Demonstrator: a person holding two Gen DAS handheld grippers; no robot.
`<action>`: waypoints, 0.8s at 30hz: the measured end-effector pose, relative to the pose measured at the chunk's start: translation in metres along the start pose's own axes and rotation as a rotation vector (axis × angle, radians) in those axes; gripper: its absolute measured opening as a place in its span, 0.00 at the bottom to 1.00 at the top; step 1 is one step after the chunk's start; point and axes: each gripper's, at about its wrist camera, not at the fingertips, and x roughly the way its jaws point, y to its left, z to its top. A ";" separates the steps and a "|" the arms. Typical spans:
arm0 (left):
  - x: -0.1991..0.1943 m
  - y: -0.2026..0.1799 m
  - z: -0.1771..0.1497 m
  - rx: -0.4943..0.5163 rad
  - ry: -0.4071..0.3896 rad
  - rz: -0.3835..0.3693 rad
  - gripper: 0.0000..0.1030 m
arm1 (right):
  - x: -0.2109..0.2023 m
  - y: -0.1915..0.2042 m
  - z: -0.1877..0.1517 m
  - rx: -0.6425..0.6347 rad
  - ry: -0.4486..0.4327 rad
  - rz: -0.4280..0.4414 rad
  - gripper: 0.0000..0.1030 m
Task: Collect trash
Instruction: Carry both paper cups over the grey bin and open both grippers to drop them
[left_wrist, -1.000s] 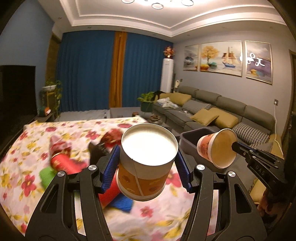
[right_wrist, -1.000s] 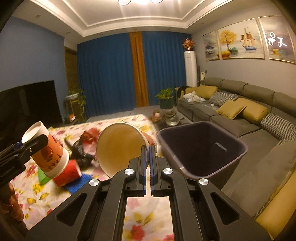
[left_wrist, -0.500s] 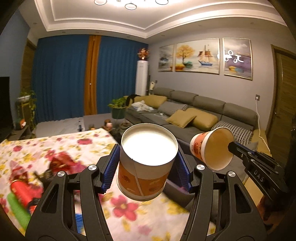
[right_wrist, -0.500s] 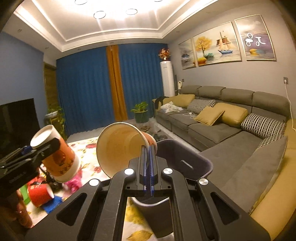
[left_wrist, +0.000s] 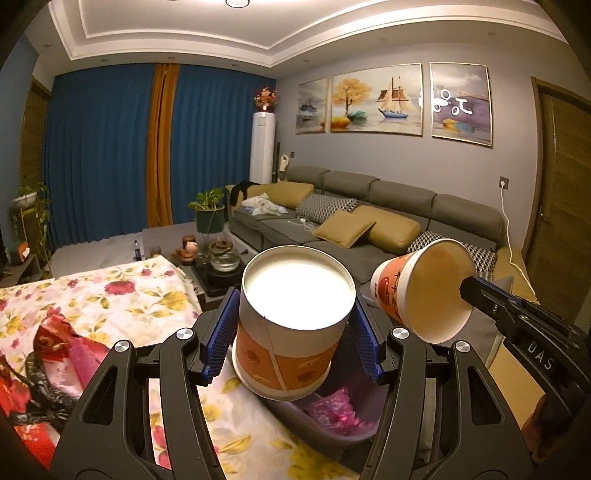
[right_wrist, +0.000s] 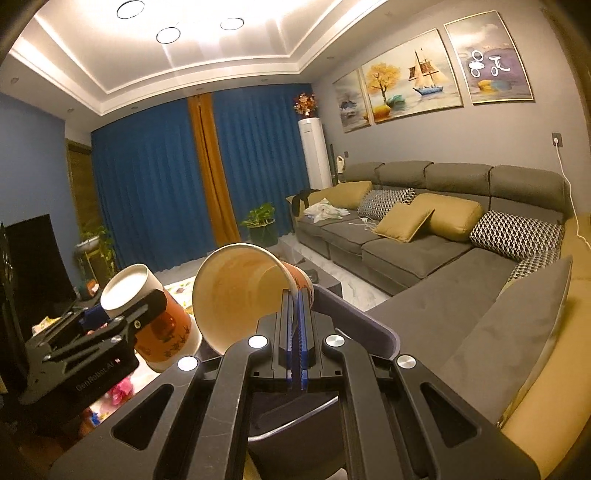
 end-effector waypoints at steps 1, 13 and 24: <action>0.002 -0.001 -0.001 -0.001 -0.001 -0.003 0.55 | 0.002 -0.001 0.000 0.003 0.001 0.000 0.04; 0.028 -0.009 -0.009 -0.017 0.009 -0.016 0.56 | 0.015 -0.001 -0.003 0.022 0.017 -0.020 0.04; 0.042 -0.004 -0.012 -0.037 0.024 -0.015 0.56 | 0.026 0.003 0.001 0.031 0.029 -0.022 0.04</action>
